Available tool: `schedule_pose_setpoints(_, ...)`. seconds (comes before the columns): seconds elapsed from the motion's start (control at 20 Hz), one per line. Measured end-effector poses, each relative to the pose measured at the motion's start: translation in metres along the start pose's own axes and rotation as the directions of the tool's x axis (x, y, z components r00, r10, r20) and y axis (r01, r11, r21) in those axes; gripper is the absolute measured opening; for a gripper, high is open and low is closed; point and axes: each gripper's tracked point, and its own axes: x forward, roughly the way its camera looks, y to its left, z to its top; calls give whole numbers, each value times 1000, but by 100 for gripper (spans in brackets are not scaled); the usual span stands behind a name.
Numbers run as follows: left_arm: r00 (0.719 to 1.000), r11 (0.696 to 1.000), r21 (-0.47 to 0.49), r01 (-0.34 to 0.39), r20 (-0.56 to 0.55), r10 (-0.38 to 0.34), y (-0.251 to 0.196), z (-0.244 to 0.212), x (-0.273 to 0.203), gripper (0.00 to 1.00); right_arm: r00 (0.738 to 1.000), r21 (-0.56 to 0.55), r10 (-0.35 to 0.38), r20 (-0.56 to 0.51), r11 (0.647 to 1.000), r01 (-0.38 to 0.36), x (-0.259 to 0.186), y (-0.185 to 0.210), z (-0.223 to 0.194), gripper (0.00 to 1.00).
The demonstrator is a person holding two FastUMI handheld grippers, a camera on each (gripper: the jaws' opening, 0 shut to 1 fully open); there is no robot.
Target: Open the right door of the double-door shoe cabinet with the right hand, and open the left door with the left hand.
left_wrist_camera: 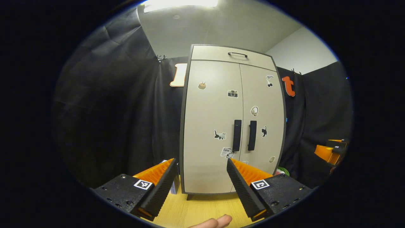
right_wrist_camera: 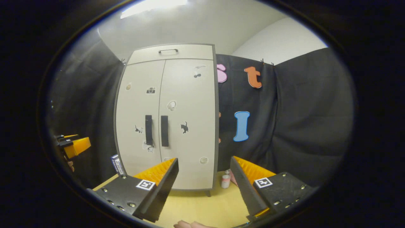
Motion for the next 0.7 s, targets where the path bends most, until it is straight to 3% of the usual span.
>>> schedule_pose_setpoints(0.1, 1000, 1000, 0, 7, 1, -7, -3, 1, -1, 98, 1000, 8, -1, 1, 1000, 1, 0, -2, 0, 98)
schedule_pose_setpoints(0.15, 1000, 1000, -1, 9, 4, -9, -4, 2, -1, 98, 1000, 11, -1, 3, 1000, 0, 0, -3, 1, 94)
schedule_pose_setpoints(0.2, 1000, 1000, -3, 12, 9, -12, -5, 4, -1, 98, 1000, 10, 0, 3, 1000, 0, 0, -4, 1, 98)
schedule_pose_setpoints(0.25, 1000, 1000, -9, 21, 16, -21, -8, 6, 1, 98, 1000, 13, 0, 5, 1000, 0, -1, -4, 2, 94)
schedule_pose_setpoints(0.3, 999, 999, -16, 29, 20, -28, -11, 7, 4, 98, 1000, 15, 1, 4, 1000, -1, -1, -5, 2, 98)
schedule_pose_setpoints(0.4, 999, 999, -20, 33, 18, -33, -14, 5, 11, 97, 1000, 23, 9, 4, 1000, -9, -1, -5, 3, 94)
schedule_pose_setpoints(0.5, 1000, 999, -15, 30, 9, -30, -16, 3, 18, 98, 1000, 22, 5, 13, 1000, -6, -2, -8, 4, 98)
schedule_pose_setpoints(0.7, 1000, 1000, -10, 13, 2, -13, -21, -2, 50, 97, 1000, 9, 14, 18, 1000, -14, 2, -8, 3, 98)
